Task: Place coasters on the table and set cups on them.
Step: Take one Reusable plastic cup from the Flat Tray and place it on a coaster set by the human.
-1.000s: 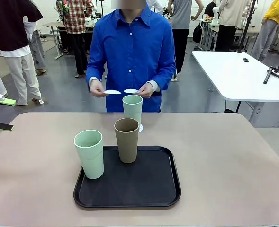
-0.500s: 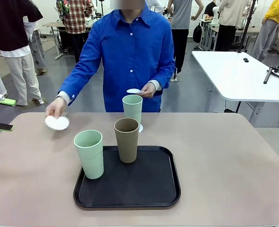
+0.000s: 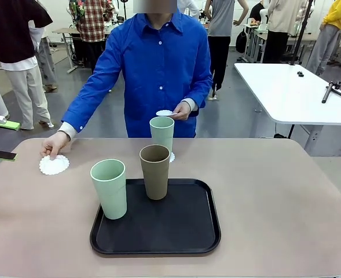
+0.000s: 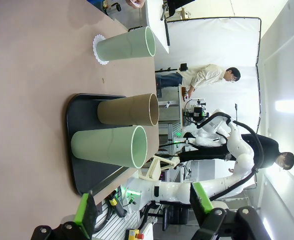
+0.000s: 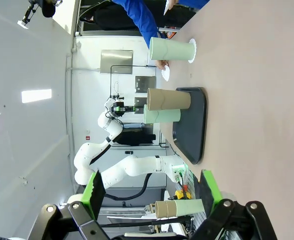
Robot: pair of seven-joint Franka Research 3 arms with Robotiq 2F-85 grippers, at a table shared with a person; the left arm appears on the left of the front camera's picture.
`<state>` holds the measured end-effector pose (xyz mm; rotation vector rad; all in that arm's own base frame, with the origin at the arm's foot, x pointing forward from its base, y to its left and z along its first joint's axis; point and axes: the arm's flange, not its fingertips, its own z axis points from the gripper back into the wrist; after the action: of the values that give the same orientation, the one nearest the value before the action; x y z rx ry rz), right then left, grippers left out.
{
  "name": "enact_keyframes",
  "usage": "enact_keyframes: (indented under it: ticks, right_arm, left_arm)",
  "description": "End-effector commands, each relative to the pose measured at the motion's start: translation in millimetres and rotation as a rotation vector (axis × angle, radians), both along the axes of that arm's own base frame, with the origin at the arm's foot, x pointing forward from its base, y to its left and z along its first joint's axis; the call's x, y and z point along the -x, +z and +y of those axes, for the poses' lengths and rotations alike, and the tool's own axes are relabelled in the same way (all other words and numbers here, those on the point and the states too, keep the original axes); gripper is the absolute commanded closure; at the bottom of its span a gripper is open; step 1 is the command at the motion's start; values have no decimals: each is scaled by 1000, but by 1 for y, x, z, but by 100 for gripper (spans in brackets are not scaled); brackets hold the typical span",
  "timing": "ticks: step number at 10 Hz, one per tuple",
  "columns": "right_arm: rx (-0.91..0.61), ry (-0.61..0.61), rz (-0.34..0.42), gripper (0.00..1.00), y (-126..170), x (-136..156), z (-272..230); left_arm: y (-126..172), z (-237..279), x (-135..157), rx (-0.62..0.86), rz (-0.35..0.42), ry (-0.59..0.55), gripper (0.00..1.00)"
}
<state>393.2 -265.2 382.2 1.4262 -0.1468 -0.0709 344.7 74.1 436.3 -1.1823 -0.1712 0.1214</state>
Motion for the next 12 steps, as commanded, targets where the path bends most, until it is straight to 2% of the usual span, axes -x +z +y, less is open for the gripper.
enact_keyframes:
  ticks: [1,12]
  right_arm:
    - [3,-2,7,0,2,-1,-2]
    - [3,-2,7,0,2,-1,-2]
  left_arm:
    - [0,1,0,13,-13,2,0]
    - [0,1,0,13,-13,2,0]
